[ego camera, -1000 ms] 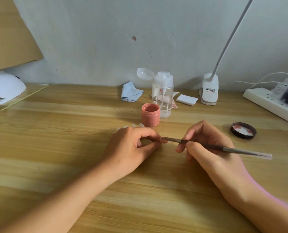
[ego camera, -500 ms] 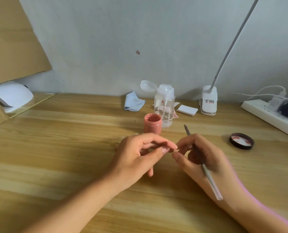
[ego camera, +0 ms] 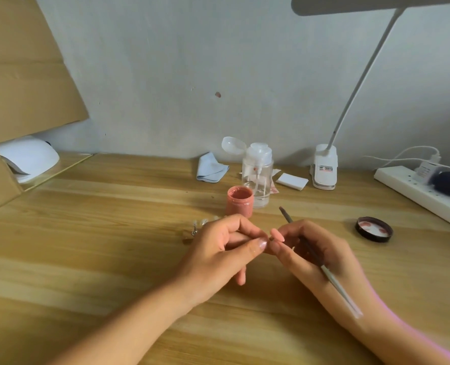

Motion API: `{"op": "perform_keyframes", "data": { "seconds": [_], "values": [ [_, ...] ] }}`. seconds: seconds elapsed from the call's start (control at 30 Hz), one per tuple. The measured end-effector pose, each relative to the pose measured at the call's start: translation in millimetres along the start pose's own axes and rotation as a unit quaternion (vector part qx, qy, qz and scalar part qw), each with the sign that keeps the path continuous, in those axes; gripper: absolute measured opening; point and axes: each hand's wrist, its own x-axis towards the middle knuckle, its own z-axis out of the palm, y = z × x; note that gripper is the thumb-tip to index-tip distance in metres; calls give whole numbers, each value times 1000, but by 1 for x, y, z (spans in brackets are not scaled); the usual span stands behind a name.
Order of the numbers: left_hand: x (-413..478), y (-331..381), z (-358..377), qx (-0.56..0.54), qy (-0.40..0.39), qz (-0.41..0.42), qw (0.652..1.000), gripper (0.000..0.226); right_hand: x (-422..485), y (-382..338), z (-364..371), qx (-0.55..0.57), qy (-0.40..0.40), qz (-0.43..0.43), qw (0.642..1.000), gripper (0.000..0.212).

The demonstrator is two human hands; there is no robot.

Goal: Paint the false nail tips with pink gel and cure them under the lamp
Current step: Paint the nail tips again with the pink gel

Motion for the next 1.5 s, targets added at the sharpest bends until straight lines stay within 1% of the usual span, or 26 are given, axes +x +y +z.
{"op": "perform_keyframes", "data": {
  "seconds": [0.07, 0.1, 0.13, 0.17, 0.2, 0.23, 0.27, 0.3, 0.37, 0.4, 0.43, 0.5, 0.57, 0.7, 0.8, 0.9, 1.0, 1.07, 1.1, 1.23, 1.3, 1.37, 1.43, 1.5],
  "values": [
    [-1, 2, 3, 31, 14, 20, 999, 3, 1, 0, 0, -14, 10, -7, 1000, 23],
    [-1, 0, 3, 88, 42, 41, 994, 6, 1, 0, 0, -19, 18, -8, 1000, 20],
    [-1, -3, 1, 180, 85, 70, 977, 13, 2, 1, -1, -22, 29, -5, 999, 17],
    [0, -4, -5, 284, 135, 98, 944, 20, 2, 3, -2, -21, 38, 2, 999, 14],
    [1, -3, -13, 362, 180, 121, 906, 27, 3, 4, -4, -19, 43, 9, 999, 11],
    [3, -2, -22, 406, 210, 130, 880, 33, 4, 5, -5, -19, 43, 17, 999, 10],
    [4, -2, -32, 429, 220, 119, 868, 39, 5, 7, -8, -22, 44, 24, 999, 11],
    [6, -4, -41, 451, 219, 89, 861, 46, 6, 8, -10, -26, 46, 29, 998, 13],
    [8, -10, -53, 486, 190, 12, 853, 57, 8, 11, -13, -32, 50, 34, 998, 20],
    [9, -14, -56, 483, 171, -20, 858, 57, 8, 12, -14, -34, 50, 35, 998, 23],
    [9, -18, -58, 463, 159, -39, 871, 53, 9, 13, -15, -36, 49, 35, 998, 26],
    [8, -22, -58, 415, 149, -44, 897, 41, 9, 14, -14, -43, 40, 33, 998, 29],
    [9, -23, -54, 413, 128, -10, 902, 31, 9, 15, -13, -54, 32, 31, 998, 28],
    [6, -20, -35, 423, 70, 87, 899, 29, 8, 14, -12, -99, 24, 9, 995, 20],
    [4, -19, -24, 426, 48, 116, 896, 27, 9, 14, -12, -135, 22, 1, 991, 19],
    [3, -18, -20, 406, 58, 123, 904, 25, 9, 15, -12, -179, 18, -1, 984, 16],
    [4, -16, -20, 384, 72, 124, 912, 25, 9, 16, -14, -193, 10, 5, 981, 6],
    [3, -15, -21, 376, 73, 120, 916, 25, 9, 15, -14, -192, 5, 6, 981, 5],
    [4, -16, -21, 372, 73, 117, 918, 25, 9, 14, -14, -192, 3, 6, 981, 5],
    [3, -20, -23, 356, 88, 101, 925, 27, 5, 16, -14, -197, -7, 19, 980, 23],
    [3, -19, -23, 369, 92, 110, 918, 26, 3, 17, -14, -211, 13, 6, 977, 31],
    [2, -17, -20, 409, 89, 138, 898, 26, 2, 14, -11, -245, 44, -42, 968, 31],
    [1, -15, -16, 447, 91, 172, 873, 27, 0, 8, -7, -311, 38, -92, 945, 30],
    [0, -14, -13, 464, 93, 201, 858, 28, -1, 7, -5, -380, 29, -127, 916, 27]
  ]
}}
